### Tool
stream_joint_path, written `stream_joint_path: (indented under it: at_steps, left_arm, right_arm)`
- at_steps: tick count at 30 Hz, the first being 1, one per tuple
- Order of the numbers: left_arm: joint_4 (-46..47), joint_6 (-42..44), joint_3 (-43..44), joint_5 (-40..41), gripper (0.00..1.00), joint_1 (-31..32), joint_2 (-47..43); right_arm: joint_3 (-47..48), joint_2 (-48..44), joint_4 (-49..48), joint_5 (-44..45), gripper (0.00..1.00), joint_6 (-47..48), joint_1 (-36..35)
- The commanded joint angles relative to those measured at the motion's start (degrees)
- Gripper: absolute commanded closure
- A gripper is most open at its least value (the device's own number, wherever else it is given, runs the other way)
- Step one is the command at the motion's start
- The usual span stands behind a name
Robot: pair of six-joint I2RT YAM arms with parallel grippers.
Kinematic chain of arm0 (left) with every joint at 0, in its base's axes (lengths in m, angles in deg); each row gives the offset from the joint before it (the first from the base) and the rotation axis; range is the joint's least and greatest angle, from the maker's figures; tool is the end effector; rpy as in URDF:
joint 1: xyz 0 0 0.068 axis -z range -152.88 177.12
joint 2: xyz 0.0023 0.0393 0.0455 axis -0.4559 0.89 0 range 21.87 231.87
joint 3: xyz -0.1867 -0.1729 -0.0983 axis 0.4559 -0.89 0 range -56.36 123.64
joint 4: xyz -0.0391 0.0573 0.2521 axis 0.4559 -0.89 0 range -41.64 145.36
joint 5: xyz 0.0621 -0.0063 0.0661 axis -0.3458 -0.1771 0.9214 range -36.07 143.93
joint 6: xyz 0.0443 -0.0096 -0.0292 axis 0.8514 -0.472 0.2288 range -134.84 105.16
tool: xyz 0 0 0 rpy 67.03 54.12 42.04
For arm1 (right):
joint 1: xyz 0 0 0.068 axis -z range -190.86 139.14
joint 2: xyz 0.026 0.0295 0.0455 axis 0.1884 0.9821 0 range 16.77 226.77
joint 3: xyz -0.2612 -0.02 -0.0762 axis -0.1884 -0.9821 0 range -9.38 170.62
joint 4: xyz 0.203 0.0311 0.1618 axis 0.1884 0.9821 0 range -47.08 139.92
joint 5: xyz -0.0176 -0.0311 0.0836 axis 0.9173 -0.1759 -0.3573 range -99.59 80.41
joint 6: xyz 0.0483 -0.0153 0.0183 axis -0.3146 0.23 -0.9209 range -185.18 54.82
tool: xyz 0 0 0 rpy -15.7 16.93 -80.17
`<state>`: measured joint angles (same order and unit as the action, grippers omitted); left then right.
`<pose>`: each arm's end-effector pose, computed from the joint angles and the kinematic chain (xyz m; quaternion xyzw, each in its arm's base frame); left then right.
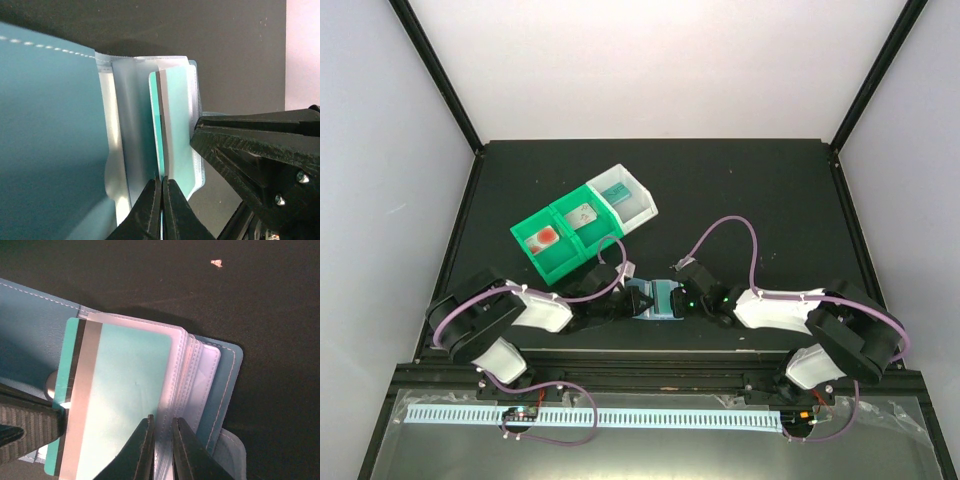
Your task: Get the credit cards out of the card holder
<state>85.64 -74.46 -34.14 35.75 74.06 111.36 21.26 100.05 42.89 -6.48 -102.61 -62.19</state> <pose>0.1652 -0.1929 0.1098 -0.0275 0.8861 -0.4377 0.1502 0.1590 0.1955 0.1303 -0.1060 0.9410 0.2056 0.2470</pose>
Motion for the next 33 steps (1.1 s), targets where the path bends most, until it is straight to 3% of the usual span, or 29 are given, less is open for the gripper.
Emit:
stream_joint_path:
  at_steps: [1, 13, 24, 33]
  left_arm:
    - [1.3, 1.0, -2.0, -0.1, 0.98, -1.1, -1.6]
    - [3.9, 0.9, -3.7, -2.5, 0.98, -2.4, -1.9]
    - [1.8, 0.3, -1.2, -1.6, 0.74, -2.5, 0.6]
    - [2.3, -0.5, -0.8, -0.7, 0.71, -2.3, 1.7]
  right_arm:
    - [-1.5, 1.8, 3.9, 2.0, 0.87, 0.0, 0.5]
    - [-1.4, 1.8, 3.7, 1.3, 0.87, -0.1, 0.5]
    - [-1.7, 1.9, 3.4, 1.0, 0.88, -0.3, 0.4]
    - [-1.5, 2.9, 3.1, 0.6, 0.88, 0.0, 0.5]
